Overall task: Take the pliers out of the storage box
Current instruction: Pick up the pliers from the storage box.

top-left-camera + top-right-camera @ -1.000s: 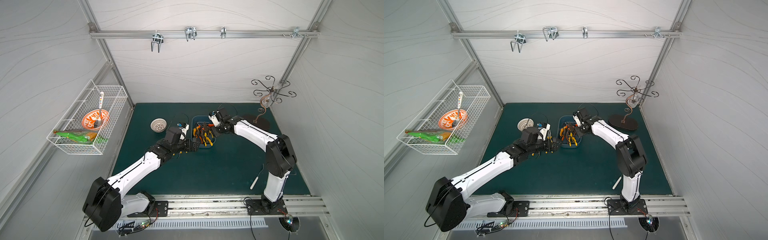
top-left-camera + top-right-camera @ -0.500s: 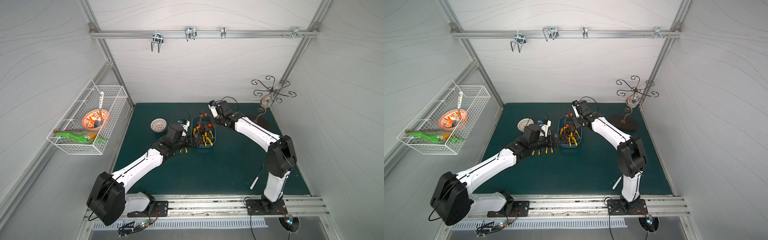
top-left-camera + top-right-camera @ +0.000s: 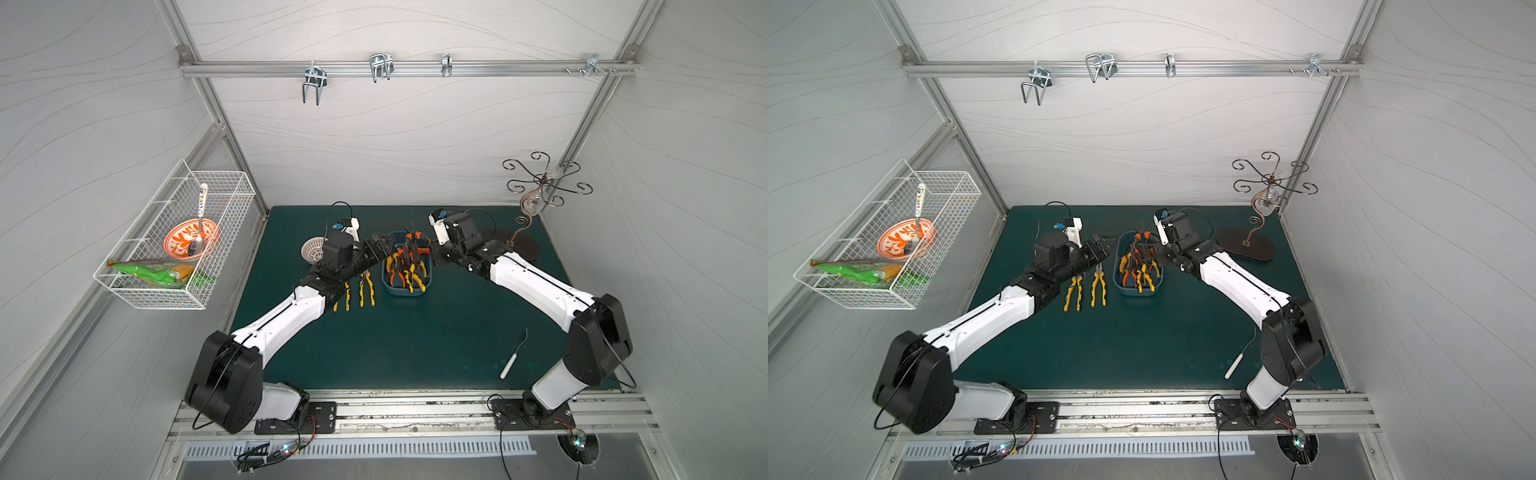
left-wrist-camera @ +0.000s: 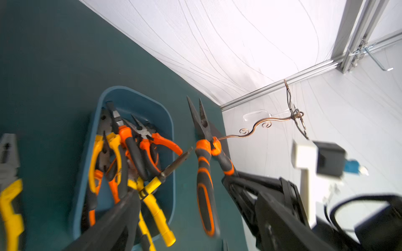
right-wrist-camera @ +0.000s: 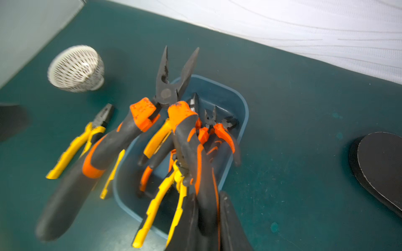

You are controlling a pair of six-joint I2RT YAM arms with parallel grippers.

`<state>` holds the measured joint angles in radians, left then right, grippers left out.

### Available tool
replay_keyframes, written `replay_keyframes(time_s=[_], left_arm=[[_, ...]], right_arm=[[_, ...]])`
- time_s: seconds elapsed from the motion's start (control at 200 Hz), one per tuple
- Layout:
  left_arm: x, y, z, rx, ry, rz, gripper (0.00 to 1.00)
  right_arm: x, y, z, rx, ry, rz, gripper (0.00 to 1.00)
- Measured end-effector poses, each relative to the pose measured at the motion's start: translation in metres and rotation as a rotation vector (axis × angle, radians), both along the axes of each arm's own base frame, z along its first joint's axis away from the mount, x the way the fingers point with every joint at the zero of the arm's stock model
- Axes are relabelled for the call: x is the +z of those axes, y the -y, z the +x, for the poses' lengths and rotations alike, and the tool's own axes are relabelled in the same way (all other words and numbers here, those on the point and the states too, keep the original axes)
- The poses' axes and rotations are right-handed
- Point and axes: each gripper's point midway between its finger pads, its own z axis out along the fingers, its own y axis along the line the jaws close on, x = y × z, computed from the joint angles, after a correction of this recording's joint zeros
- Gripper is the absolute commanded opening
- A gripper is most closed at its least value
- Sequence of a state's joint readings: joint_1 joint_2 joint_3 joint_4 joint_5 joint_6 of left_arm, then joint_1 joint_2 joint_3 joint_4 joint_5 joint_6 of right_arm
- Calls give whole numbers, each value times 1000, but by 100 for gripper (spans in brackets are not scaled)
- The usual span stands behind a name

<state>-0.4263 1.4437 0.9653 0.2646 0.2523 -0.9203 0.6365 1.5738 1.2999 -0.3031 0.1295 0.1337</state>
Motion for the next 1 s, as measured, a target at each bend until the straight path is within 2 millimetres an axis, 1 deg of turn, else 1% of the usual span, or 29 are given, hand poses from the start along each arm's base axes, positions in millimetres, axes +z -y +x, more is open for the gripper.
replay_keyframes(time_s=[0.07,0.145,0.345,0.43,0.53,0.62,0.725,0.91,0.955,1.0], left_arm=[[6,10,12,-11,-2,-46,78],[15,18,19,-20,5,-96,74],[30,41,25,-62,14,-179,65],[30,47,27,-68,10,-190,61],[24,53,27,-74,-12,-200,54],[19,55,28,-74,-29,-204,52],[15,56,29,-71,-41,-207,52],[10,58,29,-68,-64,-214,64],[11,59,28,-67,-67,-219,64],[11,60,27,-68,-72,-223,61]], right_arm=[[8,-3,-5,3,4,40,0],[14,-5,-10,7,3,76,0],[19,-13,-15,23,-11,120,0],[19,-13,-15,23,-15,124,0],[18,-13,-15,20,-18,126,0],[18,-13,-16,22,-22,128,0],[18,-13,-16,24,-22,129,0],[20,-18,-18,40,-19,139,0],[21,-19,-18,43,-15,141,0],[22,-20,-19,45,-13,144,0]])
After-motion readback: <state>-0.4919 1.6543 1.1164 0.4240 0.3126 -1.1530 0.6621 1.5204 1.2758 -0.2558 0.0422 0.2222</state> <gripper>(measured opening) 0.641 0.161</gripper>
